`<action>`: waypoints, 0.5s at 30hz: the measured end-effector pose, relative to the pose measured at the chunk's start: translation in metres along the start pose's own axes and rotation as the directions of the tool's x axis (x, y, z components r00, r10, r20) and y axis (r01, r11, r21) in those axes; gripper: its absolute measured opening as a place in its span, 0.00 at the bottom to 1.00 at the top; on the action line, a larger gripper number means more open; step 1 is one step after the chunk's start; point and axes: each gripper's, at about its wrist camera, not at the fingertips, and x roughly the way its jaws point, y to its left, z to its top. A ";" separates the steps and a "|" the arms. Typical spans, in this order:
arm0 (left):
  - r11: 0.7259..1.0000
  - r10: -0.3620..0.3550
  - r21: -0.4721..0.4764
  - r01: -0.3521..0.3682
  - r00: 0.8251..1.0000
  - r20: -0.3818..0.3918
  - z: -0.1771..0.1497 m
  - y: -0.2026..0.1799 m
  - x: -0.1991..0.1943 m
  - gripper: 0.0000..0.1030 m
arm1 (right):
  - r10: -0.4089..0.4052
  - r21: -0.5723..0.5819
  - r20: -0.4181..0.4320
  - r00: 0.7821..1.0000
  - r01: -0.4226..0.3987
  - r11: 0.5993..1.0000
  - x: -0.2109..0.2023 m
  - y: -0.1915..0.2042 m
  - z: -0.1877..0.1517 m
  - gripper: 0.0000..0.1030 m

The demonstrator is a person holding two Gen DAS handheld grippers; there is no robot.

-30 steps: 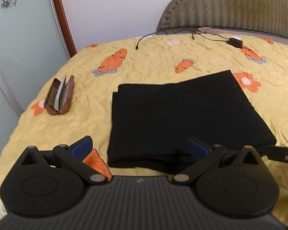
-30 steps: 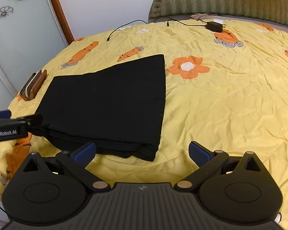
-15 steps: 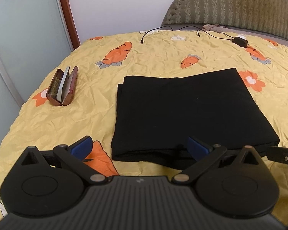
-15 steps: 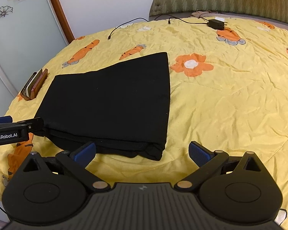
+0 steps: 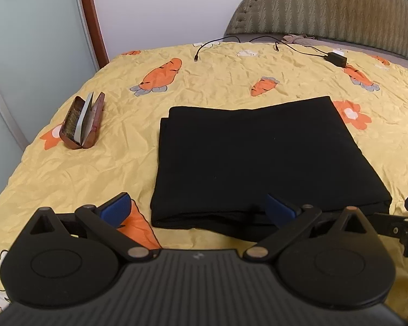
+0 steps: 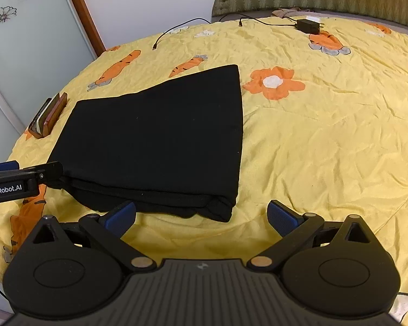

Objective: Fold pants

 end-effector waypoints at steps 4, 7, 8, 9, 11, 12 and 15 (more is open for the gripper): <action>1.000 0.002 -0.004 -0.002 1.000 -0.013 0.000 0.001 0.002 1.00 | -0.001 0.001 -0.002 1.000 0.001 1.000 0.000 -0.001 0.001 1.00; 1.000 -0.004 0.006 0.004 1.000 -0.013 -0.001 -0.001 0.002 1.00 | -0.002 -0.005 -0.005 1.000 0.002 1.000 0.001 0.000 0.000 1.00; 1.000 -0.012 0.010 0.012 1.000 -0.011 -0.001 -0.002 0.002 1.00 | -0.001 -0.007 -0.007 1.000 0.001 1.000 0.002 0.001 0.000 1.00; 1.000 -0.023 0.011 0.023 1.000 -0.008 -0.001 -0.002 0.001 1.00 | -0.001 -0.008 -0.009 1.000 0.001 1.000 0.002 0.001 0.000 1.00; 0.999 -0.044 0.003 0.044 0.999 -0.010 -0.002 -0.002 0.001 1.00 | -0.001 -0.010 -0.010 1.000 0.001 1.000 0.003 0.002 -0.001 1.00; 0.998 -0.055 -0.004 0.055 0.998 -0.015 -0.002 -0.002 0.001 1.00 | 0.000 -0.011 -0.010 1.000 0.000 1.000 0.003 0.002 -0.001 1.00; 0.995 -0.091 -0.031 0.091 0.996 -0.017 -0.002 0.001 0.001 1.00 | 0.000 -0.013 -0.009 1.000 0.000 1.000 0.003 0.002 -0.001 1.00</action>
